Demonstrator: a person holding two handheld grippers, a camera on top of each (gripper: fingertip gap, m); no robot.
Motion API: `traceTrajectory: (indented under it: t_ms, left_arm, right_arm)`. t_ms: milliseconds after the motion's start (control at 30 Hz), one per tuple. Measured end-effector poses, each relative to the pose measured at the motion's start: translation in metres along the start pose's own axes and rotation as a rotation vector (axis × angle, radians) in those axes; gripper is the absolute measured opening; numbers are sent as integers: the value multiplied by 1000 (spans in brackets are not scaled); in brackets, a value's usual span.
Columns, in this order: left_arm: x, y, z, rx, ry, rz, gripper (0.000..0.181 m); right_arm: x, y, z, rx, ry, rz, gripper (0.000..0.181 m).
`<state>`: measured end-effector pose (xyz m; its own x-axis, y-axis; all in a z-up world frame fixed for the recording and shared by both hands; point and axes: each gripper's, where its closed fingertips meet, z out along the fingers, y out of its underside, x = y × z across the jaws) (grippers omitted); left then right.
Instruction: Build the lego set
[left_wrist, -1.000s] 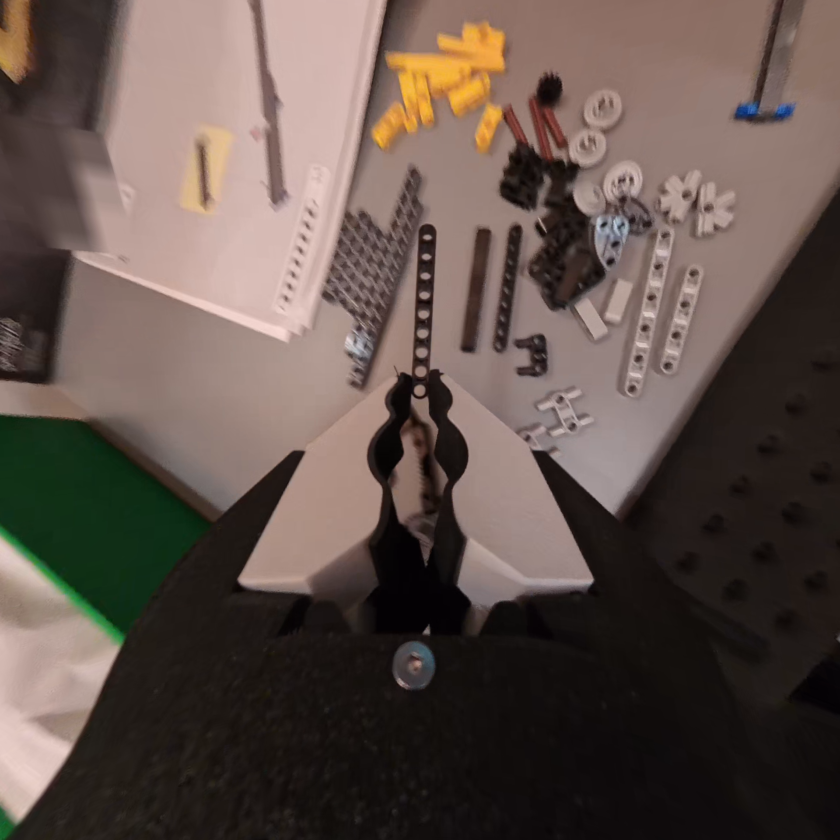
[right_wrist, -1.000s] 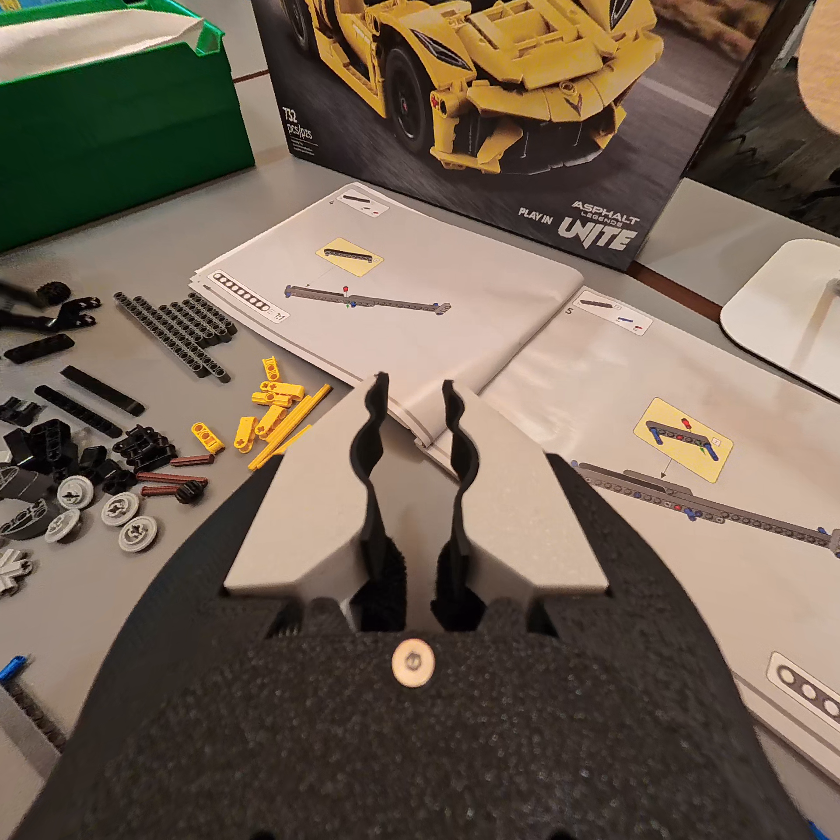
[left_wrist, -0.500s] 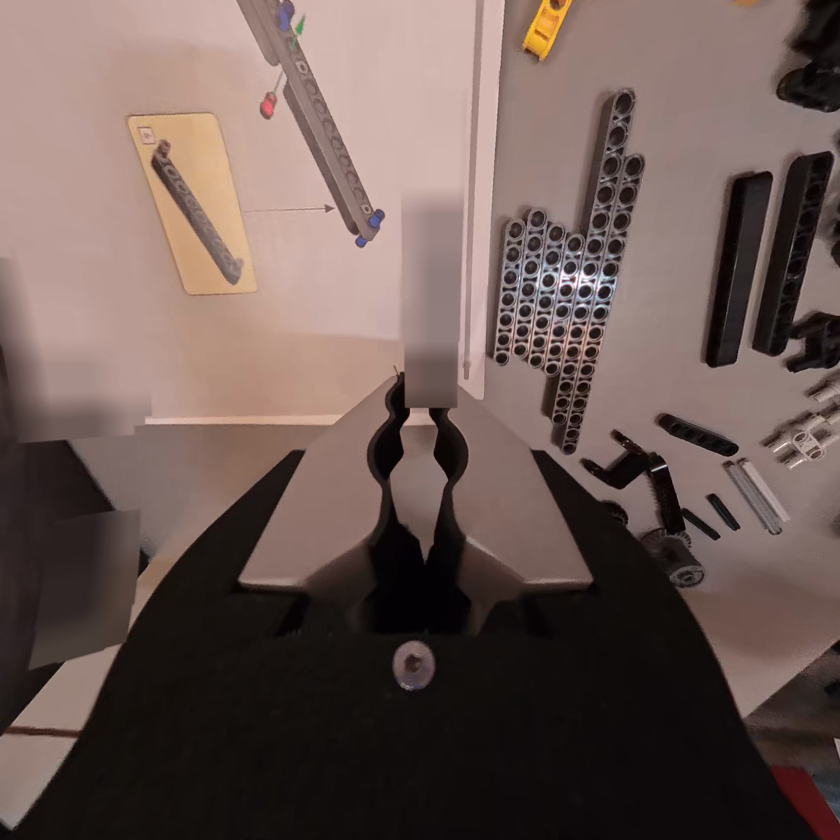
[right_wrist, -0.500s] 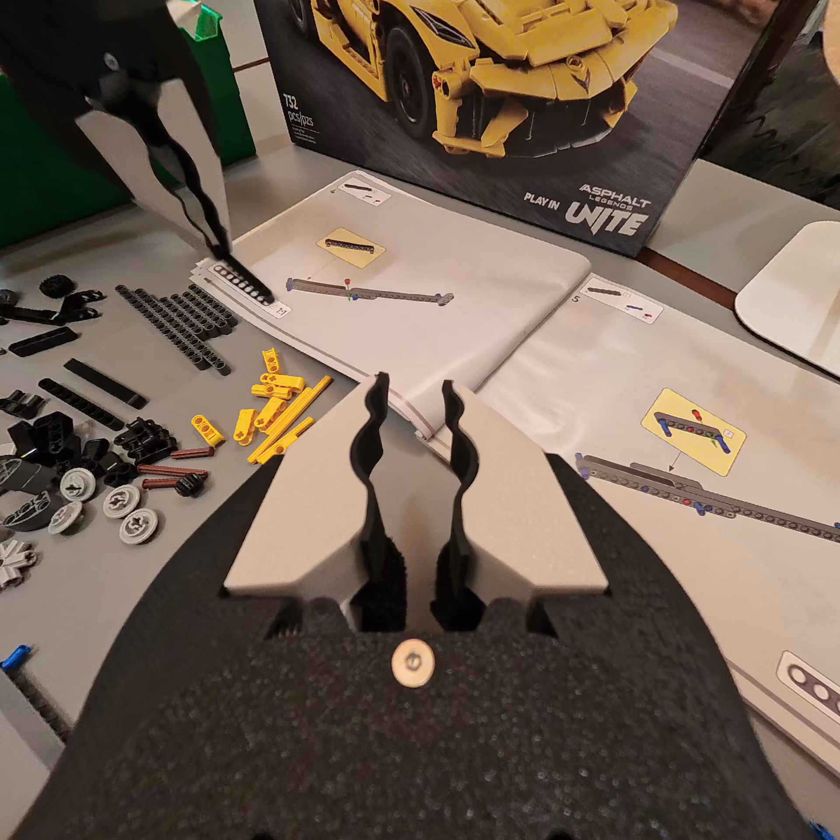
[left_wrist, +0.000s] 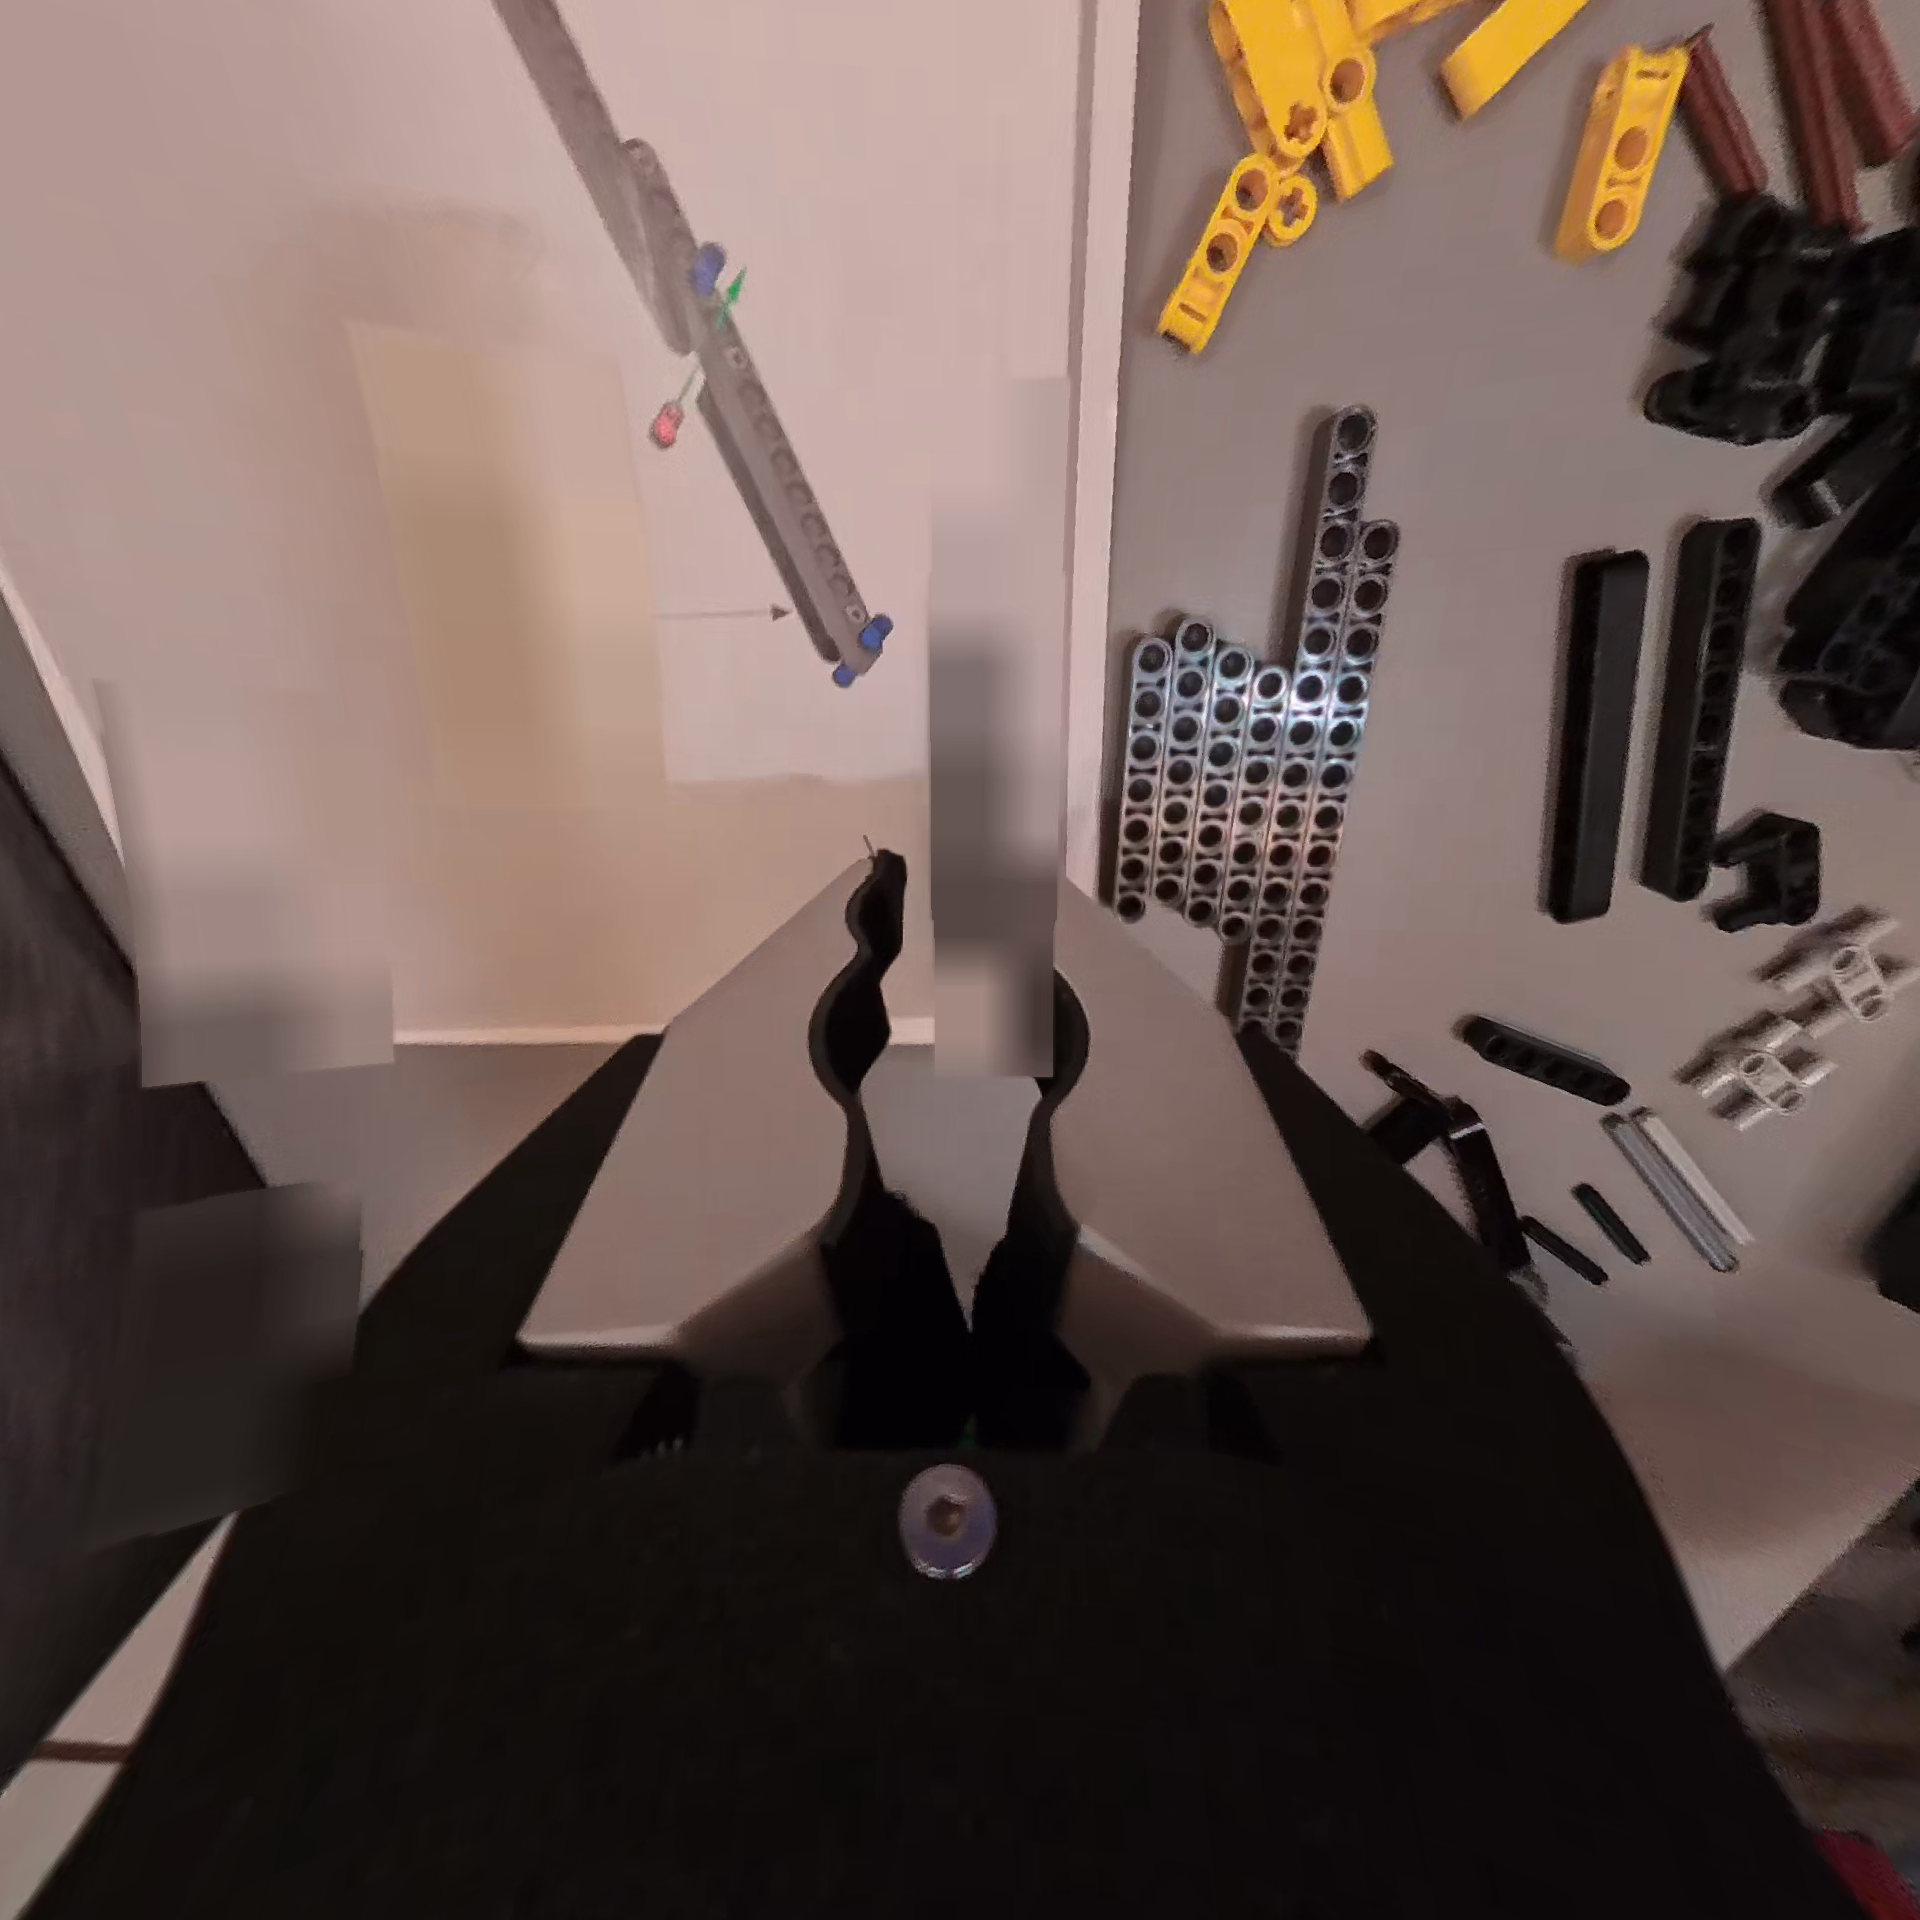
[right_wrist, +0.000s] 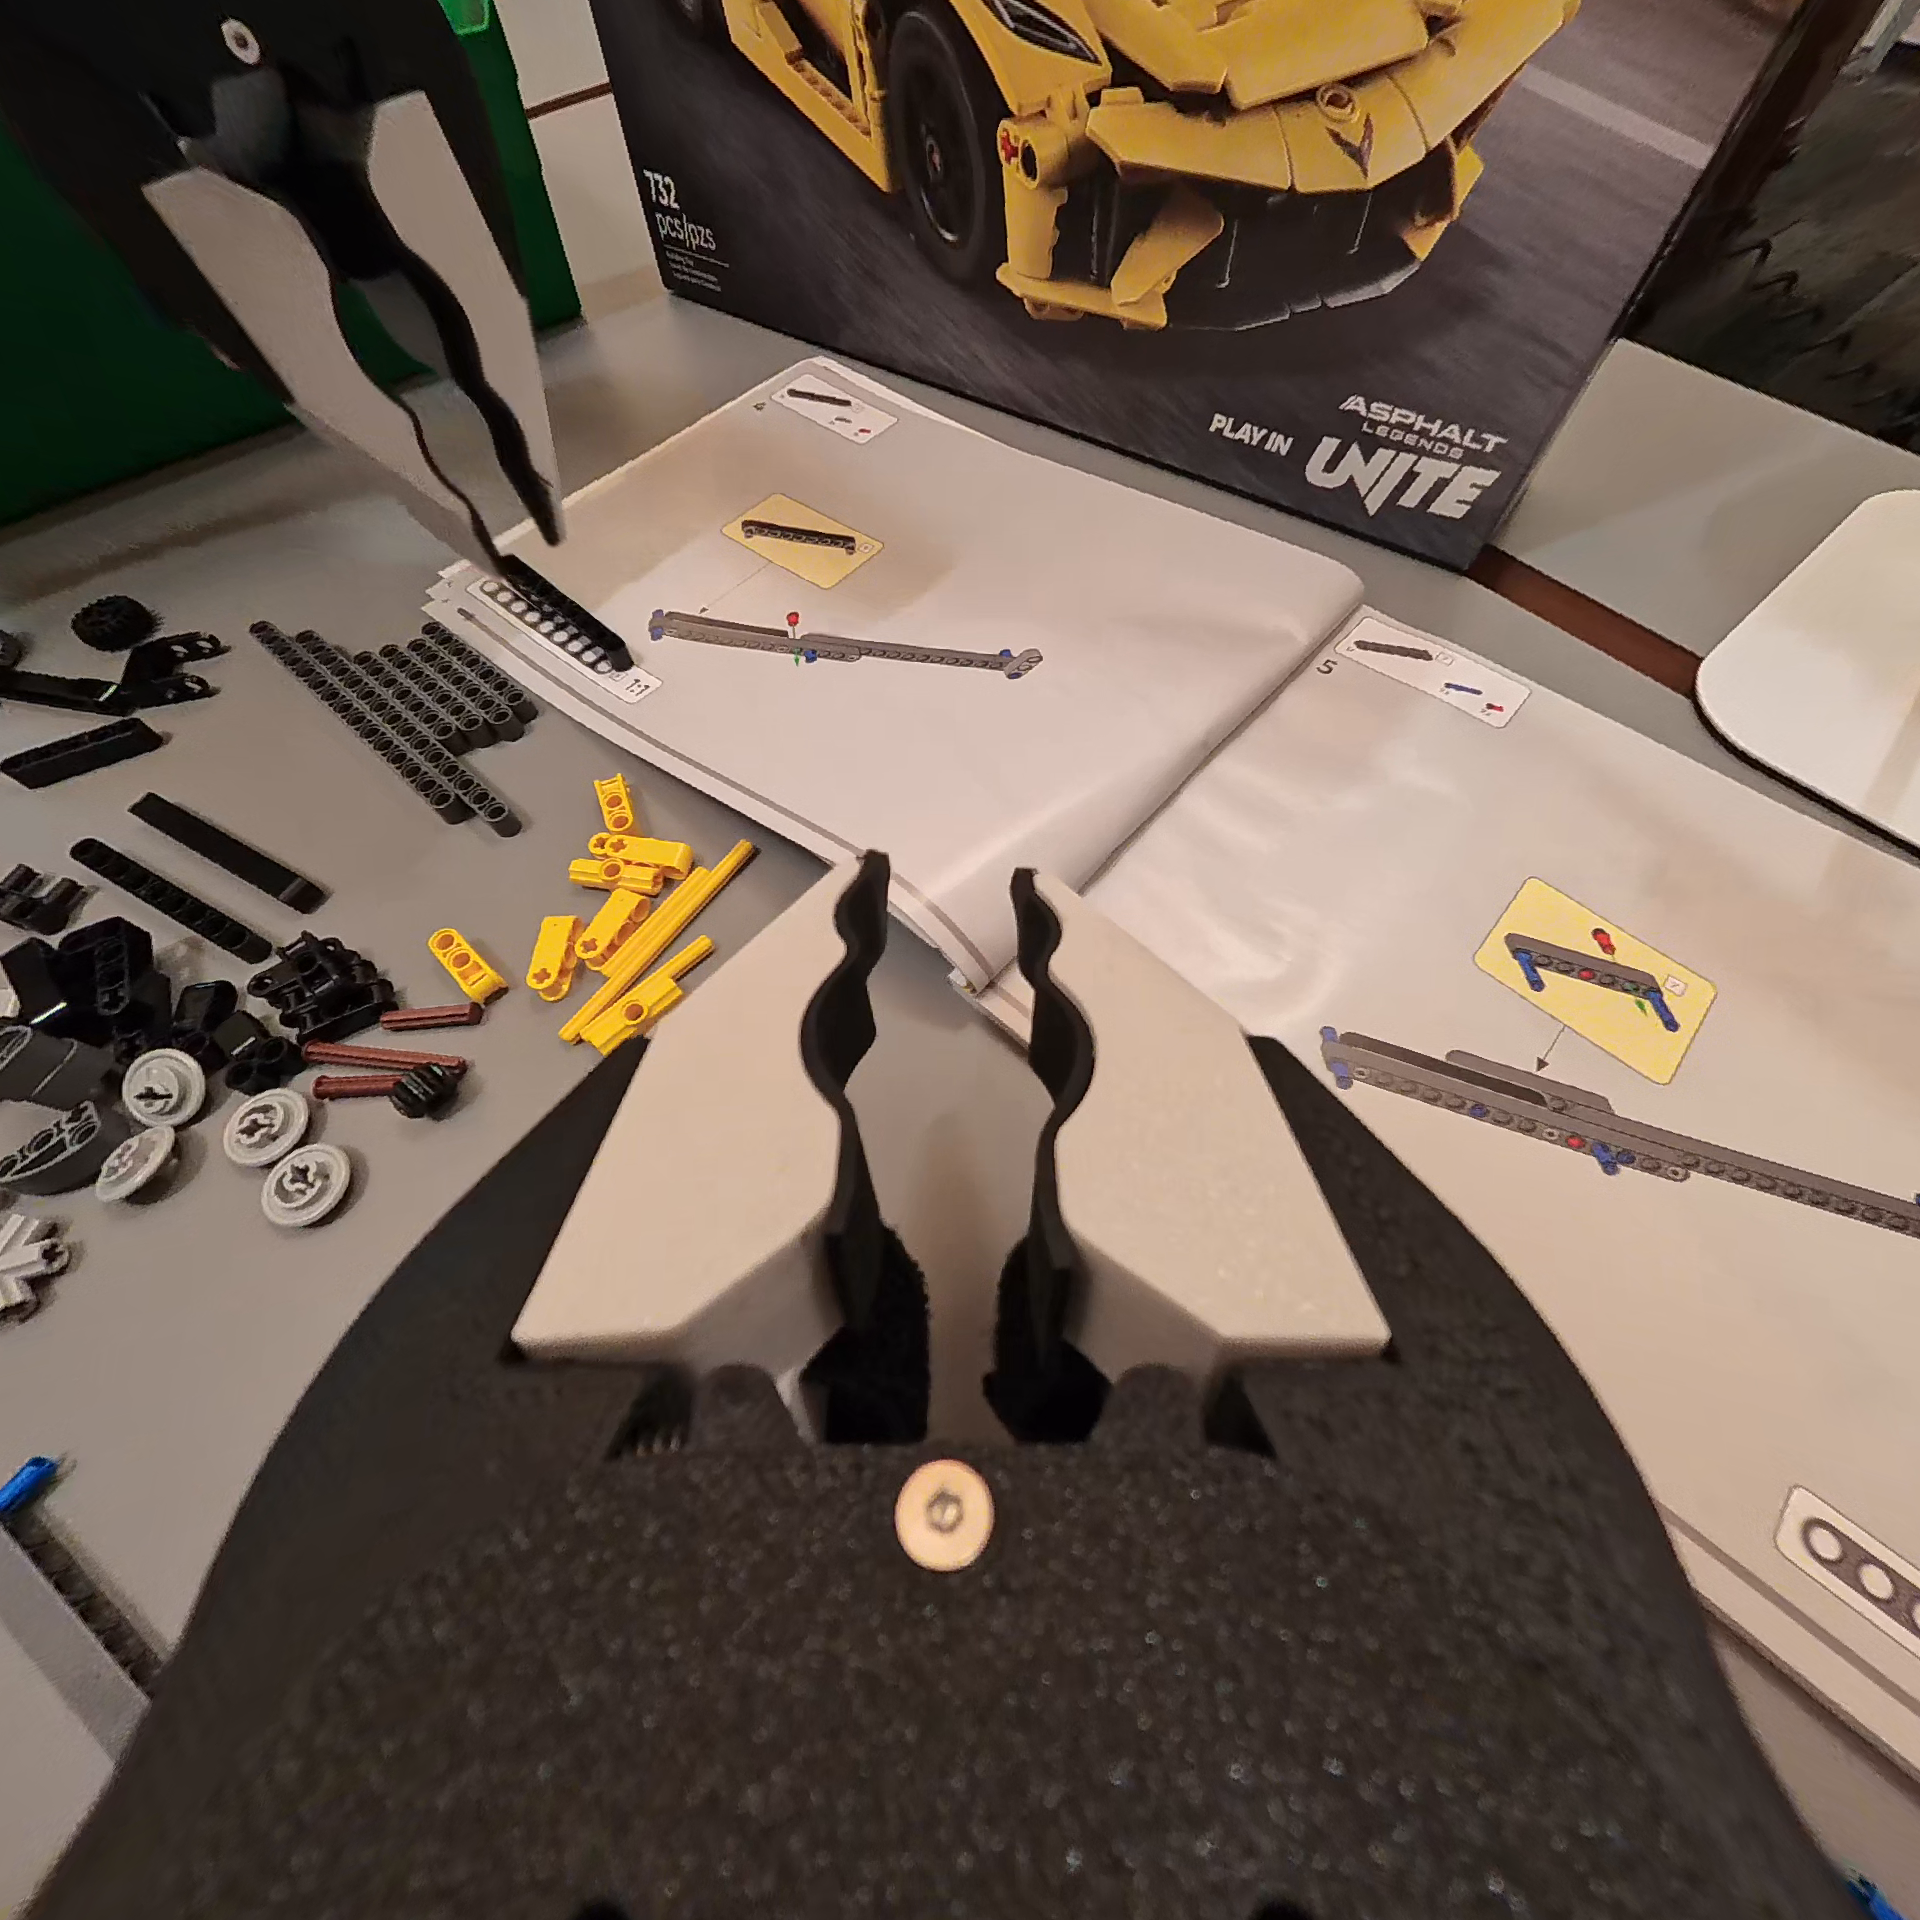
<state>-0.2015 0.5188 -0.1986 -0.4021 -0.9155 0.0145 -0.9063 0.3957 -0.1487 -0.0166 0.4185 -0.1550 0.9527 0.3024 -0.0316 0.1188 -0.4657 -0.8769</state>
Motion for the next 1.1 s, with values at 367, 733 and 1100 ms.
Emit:
traceTrajectory:
  t_ms: [367,733,1100]
  left_arm:
    - [0,-4,15,-54,10,13,6]
    - [-1,0,14,-78,31,-16,5]
    - [5,-2,15,-94,45,4,5]
  right_arm:
    - [3,0,-2,-2,9,-3,24]
    - [2,3,0,-15,9,-9,24]
    - [2,7,2,-29,5,-10,24]
